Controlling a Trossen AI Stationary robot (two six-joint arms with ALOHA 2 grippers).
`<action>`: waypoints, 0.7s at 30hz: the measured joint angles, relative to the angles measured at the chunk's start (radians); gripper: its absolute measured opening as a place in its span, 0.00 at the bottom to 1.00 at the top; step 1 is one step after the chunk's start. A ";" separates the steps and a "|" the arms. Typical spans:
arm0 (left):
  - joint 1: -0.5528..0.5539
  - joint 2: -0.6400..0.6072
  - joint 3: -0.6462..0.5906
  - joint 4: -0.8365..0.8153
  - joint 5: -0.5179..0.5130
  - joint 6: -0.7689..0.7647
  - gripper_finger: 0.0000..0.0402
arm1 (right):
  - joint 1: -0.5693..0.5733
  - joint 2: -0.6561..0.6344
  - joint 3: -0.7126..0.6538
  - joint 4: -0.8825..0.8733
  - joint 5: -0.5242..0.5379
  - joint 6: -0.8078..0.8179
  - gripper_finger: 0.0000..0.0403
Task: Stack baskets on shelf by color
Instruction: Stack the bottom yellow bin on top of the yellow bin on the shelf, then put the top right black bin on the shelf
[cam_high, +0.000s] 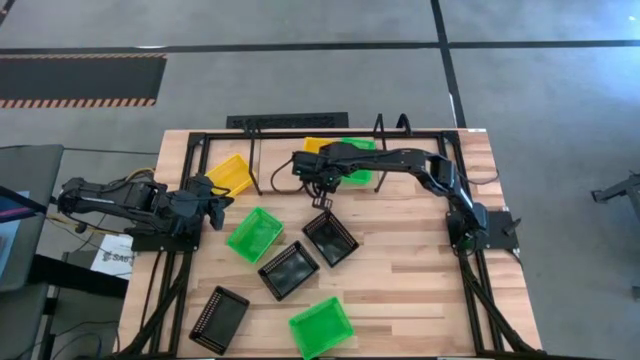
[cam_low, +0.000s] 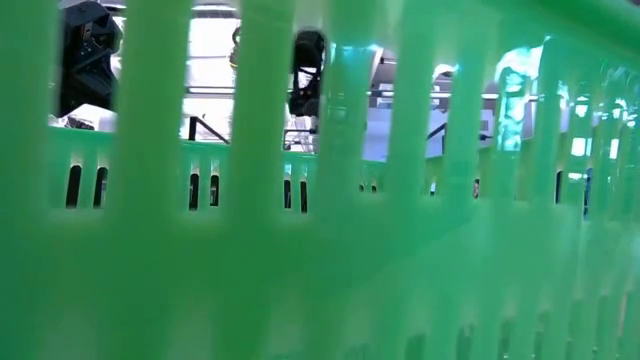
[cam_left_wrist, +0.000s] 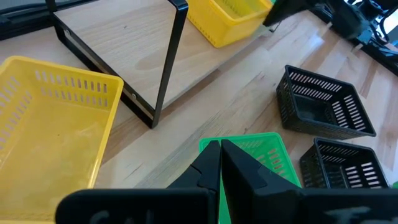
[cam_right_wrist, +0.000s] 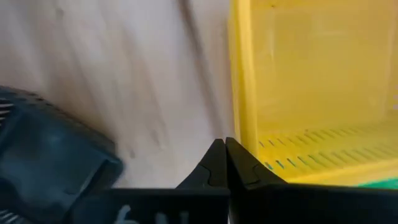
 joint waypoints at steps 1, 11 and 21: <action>0.000 0.000 0.000 0.000 0.000 0.000 0.00 | -0.004 0.000 0.000 0.001 0.003 -0.002 0.00; 0.000 0.000 0.000 0.000 0.000 0.000 0.00 | 0.016 -0.001 0.074 -0.086 0.009 0.083 0.00; 0.000 0.000 0.000 0.000 -0.001 0.000 0.00 | 0.063 -0.006 0.240 -0.390 0.280 0.212 0.00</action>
